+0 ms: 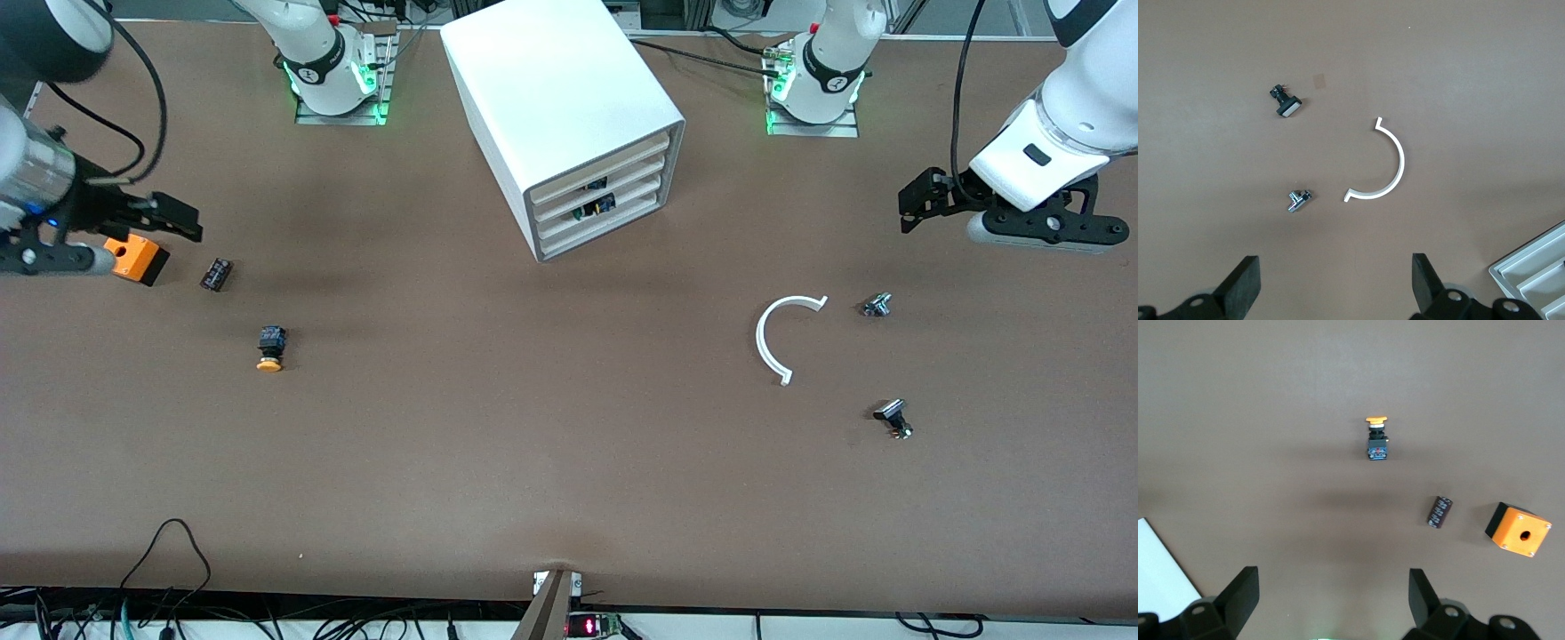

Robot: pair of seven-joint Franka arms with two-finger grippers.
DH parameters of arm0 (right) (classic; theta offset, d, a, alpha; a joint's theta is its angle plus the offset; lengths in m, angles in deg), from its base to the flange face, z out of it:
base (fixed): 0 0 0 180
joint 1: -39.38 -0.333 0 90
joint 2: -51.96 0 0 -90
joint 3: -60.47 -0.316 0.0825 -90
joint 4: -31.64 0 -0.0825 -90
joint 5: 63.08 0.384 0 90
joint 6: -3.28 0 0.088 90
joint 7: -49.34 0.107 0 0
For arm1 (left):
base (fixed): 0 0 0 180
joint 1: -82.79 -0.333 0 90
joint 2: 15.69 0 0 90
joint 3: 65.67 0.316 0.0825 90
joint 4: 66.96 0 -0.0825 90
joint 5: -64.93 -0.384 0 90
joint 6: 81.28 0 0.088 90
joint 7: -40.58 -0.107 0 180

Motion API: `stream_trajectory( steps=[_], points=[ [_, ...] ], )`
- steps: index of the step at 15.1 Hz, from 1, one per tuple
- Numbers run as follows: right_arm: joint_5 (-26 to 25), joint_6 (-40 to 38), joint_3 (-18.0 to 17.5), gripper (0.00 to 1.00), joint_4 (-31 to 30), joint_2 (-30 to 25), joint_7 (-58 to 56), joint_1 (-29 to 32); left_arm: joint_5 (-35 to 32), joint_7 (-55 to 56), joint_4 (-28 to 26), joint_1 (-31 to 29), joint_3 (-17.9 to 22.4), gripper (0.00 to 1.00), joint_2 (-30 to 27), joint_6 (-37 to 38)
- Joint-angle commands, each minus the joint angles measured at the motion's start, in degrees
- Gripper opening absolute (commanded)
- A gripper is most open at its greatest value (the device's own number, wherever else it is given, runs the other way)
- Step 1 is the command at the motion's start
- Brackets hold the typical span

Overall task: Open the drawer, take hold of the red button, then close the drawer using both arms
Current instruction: 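Move the right gripper over the table while the left gripper approaches the cabinet, then grasp the cabinet drawer handle with the left gripper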

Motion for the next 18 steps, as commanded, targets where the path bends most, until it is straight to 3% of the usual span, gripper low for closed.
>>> stream_trajectory(
  steps=[1, 5, 10, 14, 18],
  points=[
    [0.4, 2.4, 0.0, 0.99, 0.4, 3.0, 1.1, -1.1, 0.7, -1.2, 1.7, 0.8, -0.2, 1.00, 2.3, 5.0],
    [0.5, 7.3, -0.1, 0.99, 0.3, 7.3, 3.8, -1.3, 1.4, -1.8, 8.2, 1.3, -2.3, 1.00, 9.2, 14.7],
    [4.0, 13.4, -0.1, 0.99, 0.3, 11.7, 8.4, -2.7, 15.3, -2.0, 7.6, 1.0, -2.3, 1.00, 14.1, 16.4],
    [5.7, 15.9, 0.0, 0.99, 0.5, 13.9, 16.2, -5.9, 28.3, -4.7, 6.3, 1.1, -3.0, 1.00, 19.6, 14.3],
    [5.7, 18.2, 0.0, 0.99, 0.7, 15.4, 24.7, -9.5, 36.7, -14.5, -1.6, 1.0, -3.0, 1.00, 20.9, 5.5]
  ],
)
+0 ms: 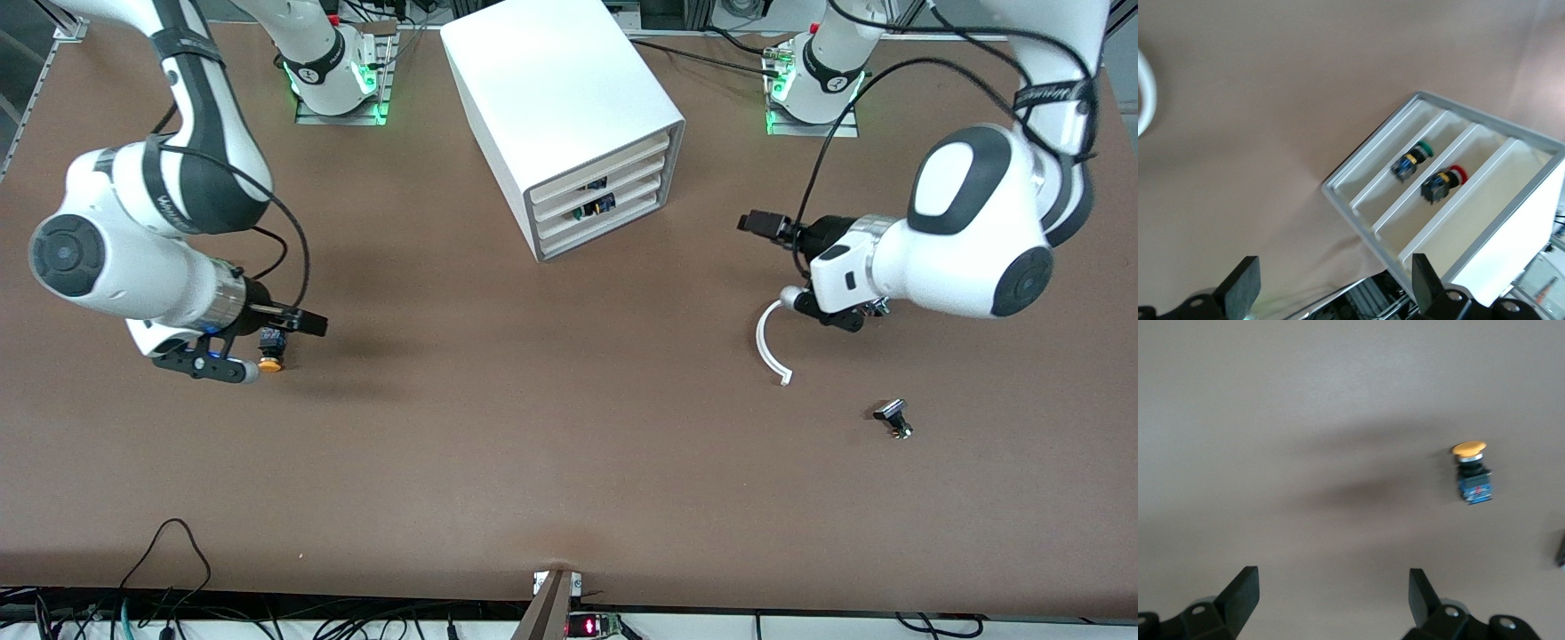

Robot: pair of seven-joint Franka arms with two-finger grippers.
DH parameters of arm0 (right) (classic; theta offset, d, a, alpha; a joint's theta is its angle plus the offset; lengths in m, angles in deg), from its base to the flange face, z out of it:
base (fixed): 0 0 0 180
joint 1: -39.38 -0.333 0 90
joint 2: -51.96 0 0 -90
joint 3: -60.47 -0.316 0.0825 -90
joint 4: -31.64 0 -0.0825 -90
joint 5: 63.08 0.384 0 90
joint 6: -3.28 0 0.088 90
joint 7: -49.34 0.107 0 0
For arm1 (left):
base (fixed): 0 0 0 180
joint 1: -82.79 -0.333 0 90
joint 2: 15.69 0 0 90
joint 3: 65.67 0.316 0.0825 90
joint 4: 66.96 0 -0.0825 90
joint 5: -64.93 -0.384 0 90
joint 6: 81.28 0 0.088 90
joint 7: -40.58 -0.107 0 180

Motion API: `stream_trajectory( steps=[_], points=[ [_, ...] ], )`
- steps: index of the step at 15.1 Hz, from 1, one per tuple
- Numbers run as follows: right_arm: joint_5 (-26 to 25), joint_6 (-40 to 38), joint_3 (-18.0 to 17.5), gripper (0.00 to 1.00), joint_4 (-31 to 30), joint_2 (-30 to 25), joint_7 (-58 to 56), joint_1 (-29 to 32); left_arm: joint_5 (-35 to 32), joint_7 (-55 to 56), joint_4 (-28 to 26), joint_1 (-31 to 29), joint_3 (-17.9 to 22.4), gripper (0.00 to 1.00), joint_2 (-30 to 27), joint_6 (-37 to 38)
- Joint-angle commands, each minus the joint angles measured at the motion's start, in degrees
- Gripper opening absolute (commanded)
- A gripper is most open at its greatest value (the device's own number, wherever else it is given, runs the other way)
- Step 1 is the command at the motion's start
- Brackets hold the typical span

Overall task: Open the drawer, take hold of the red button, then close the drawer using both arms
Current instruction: 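Grasp the cabinet drawer handle with the left gripper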

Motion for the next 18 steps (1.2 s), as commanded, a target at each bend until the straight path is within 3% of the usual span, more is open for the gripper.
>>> stream_trajectory(
  steps=[1, 8, 10, 12, 15, 18],
  points=[
    [0.6, 1.8, 0.1, 0.99, 0.8, 1.1, 5.3, -2.1, 7.1, -8.4, -7.4, -0.3, -0.1, 1.00, -0.5, -5.7],
    [0.6, 2.9, 0.1, 0.99, 0.9, 2.5, 18.7, -7.0, 27.2, -27.7, -25.3, -0.3, -4.6, 0.98, -0.9, -19.0],
    [0.6, 3.1, 0.1, 0.99, 1.0, 2.8, 21.3, -7.8, 33.2, -34.2, -29.1, -0.3, -5.2, 0.93, -0.9, -19.8],
    [0.6, 3.2, 0.1, 0.99, 1.0, 2.9, 24.1, -8.5, 36.8, -37.6, -31.5, -0.3, -6.5, 0.91, -0.9, -19.8],
    [0.6, 3.8, 0.1, 0.99, 1.5, 3.3, 27.9, -9.4, 37.5, -40.9, -32.4, -0.2, -8.9, 0.75, -0.2, -19.8],
    [0.7, 3.8, 0.1, 0.99, 1.6, 3.7, 29.8, -10.3, 37.8, -41.5, -32.7, -0.2, -10.6, 0.75, 0.9, -19.9]
  ],
)
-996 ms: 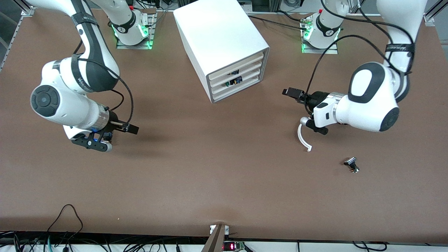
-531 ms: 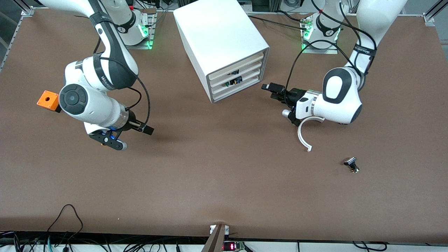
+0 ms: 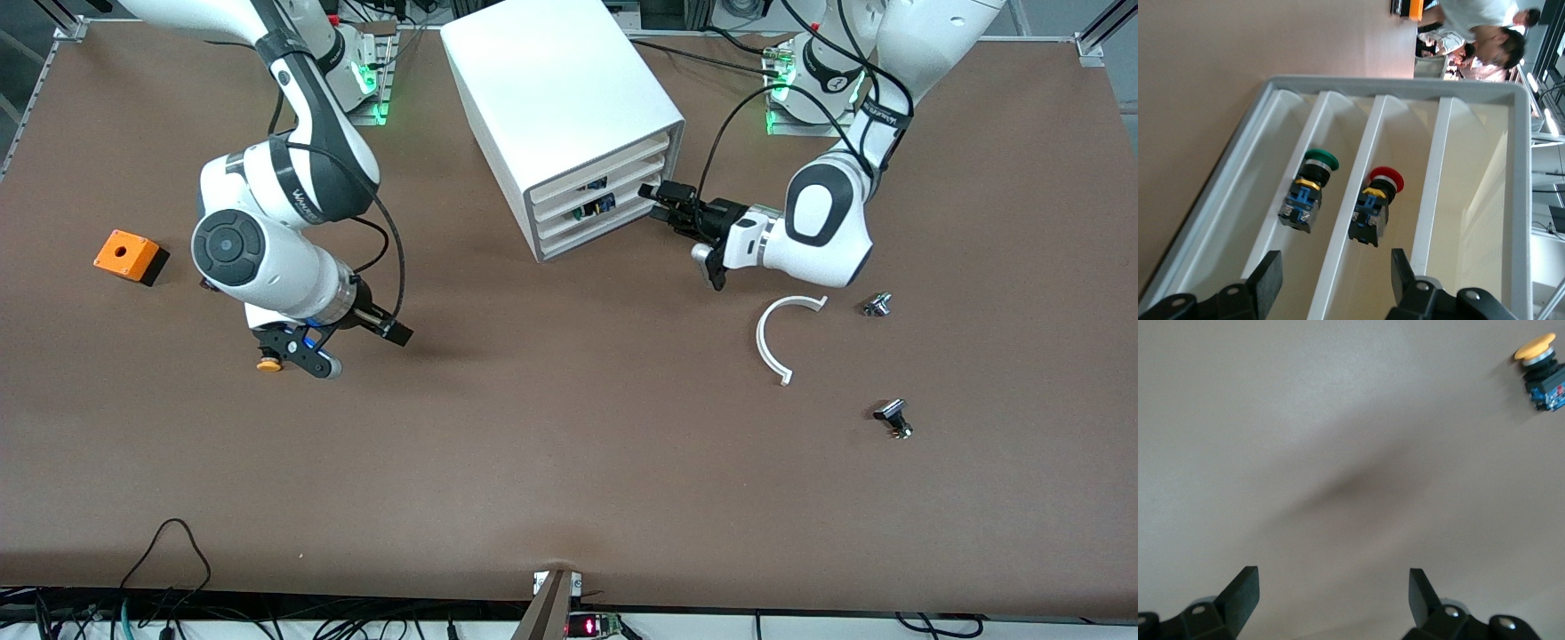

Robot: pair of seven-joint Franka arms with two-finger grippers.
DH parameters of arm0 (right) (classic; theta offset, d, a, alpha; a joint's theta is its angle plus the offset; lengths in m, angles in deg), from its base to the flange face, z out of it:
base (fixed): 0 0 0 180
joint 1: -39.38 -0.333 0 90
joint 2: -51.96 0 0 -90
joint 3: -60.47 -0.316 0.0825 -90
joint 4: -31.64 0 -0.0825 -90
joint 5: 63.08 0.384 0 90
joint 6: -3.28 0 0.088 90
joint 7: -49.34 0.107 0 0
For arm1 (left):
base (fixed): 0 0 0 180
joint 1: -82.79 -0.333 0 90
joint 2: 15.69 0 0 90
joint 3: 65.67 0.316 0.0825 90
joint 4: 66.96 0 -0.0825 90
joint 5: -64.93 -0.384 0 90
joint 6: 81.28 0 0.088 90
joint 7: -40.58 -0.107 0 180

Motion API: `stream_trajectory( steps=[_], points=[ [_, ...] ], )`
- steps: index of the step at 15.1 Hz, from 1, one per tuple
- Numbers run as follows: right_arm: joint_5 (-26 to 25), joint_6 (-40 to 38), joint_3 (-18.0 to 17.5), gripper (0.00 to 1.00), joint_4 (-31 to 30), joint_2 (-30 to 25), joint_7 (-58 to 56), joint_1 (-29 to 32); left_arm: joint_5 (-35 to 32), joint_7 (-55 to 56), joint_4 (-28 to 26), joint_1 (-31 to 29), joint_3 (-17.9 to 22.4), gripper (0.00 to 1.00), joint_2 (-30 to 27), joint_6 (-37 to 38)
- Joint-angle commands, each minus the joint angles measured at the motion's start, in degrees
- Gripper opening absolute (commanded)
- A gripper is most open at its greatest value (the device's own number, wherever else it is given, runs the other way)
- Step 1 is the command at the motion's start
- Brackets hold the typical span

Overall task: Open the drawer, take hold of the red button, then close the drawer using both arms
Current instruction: 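Grasp the cabinet drawer handle with the left gripper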

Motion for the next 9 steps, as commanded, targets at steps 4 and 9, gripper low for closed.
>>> stream_trajectory(
  steps=[4, 9],
  points=[
    [4.8, 0.0, 0.2, 0.99, 4.2, 2.7, 5.8, -1.6, 2.5, -7.8, -1.8, -0.3, -1.3, 0.73, 1.8, -0.8],
    [5.0, 0.1, 0.2, 0.99, 6.6, 3.9, 10.2, -3.2, 6.8, -12.7, -2.5, 1.0, -2.4, 0.64, 4.9, -0.9]
  ],
)
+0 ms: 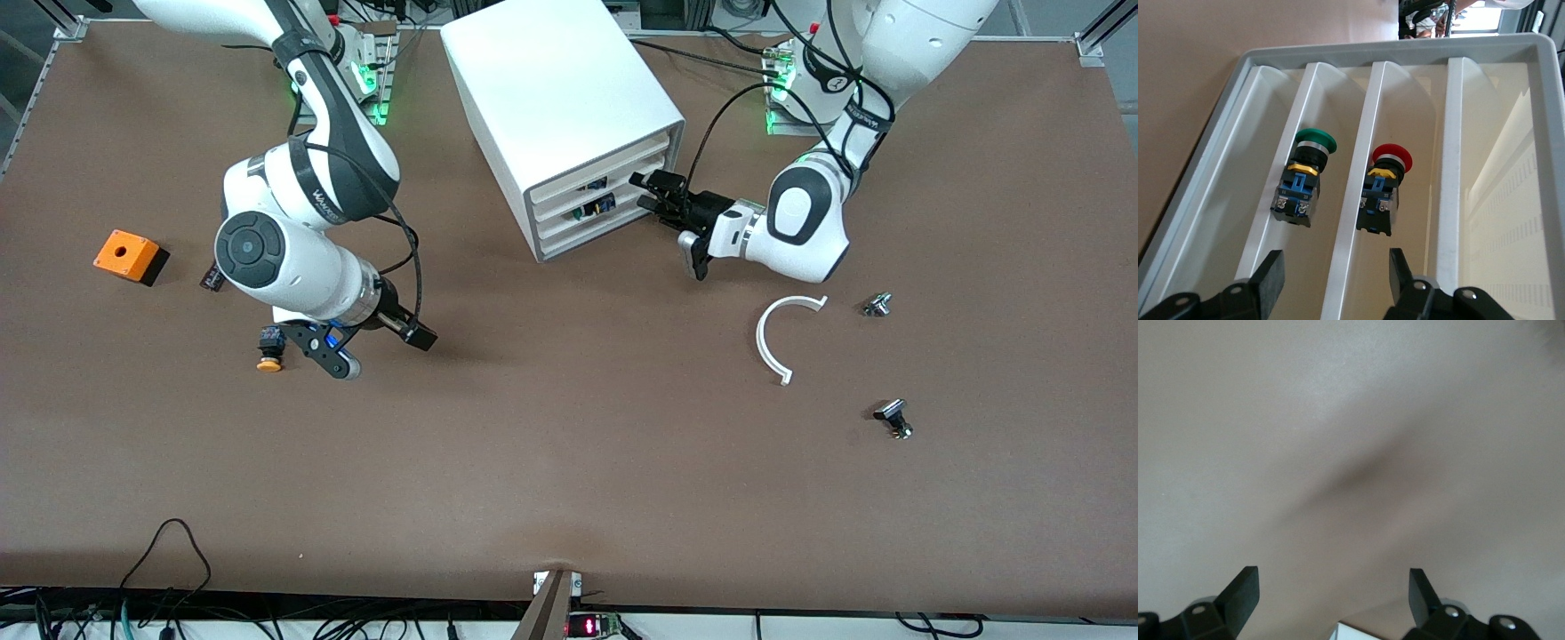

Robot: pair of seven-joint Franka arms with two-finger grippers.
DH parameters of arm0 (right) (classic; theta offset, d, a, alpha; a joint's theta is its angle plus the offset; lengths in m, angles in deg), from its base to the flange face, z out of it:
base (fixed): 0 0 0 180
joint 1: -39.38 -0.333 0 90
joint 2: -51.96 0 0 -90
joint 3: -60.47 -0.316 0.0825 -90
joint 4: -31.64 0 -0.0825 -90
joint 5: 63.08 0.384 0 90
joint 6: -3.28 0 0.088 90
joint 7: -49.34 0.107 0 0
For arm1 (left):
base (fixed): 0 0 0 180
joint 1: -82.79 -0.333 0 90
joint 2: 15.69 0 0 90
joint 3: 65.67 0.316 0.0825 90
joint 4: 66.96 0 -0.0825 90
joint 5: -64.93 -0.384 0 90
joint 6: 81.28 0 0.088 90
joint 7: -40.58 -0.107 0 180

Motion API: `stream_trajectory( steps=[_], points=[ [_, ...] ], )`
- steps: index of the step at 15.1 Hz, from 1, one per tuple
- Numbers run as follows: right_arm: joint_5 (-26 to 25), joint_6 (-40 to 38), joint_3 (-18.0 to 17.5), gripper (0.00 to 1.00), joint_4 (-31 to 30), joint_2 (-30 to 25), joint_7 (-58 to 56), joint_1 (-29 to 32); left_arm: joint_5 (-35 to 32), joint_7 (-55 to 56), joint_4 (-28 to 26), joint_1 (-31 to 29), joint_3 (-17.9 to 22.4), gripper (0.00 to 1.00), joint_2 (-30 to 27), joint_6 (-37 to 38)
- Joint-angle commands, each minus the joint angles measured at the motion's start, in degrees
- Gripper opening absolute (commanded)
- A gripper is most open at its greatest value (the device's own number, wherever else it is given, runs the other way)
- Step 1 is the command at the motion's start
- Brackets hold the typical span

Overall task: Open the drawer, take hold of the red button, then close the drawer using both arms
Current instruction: 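Pull the drawer open with the left gripper while the right gripper approaches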

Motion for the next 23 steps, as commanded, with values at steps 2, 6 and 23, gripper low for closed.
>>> stream_trajectory(
  steps=[2, 6, 23],
  points=[
    [0.8, -0.4, 0.2, 0.99, 5.3, 2.9, 4.7, -1.8, 5.9, -5.3, -1.4, 2.3, -0.8, 0.48, 1.3, -0.9],
    [0.8, -0.4, 0.2, 0.99, 9.2, 4.9, 8.5, -3.2, 6.0, -5.8, -1.8, 2.3, -0.8, 0.00, 1.3, -0.5],
    [0.8, -1.1, 0.2, 0.99, 20.3, 9.4, 21.8, -8.7, -7.5, 4.2, 9.0, -6.8, -0.2, 0.00, 4.0, -0.1]
  ],
)
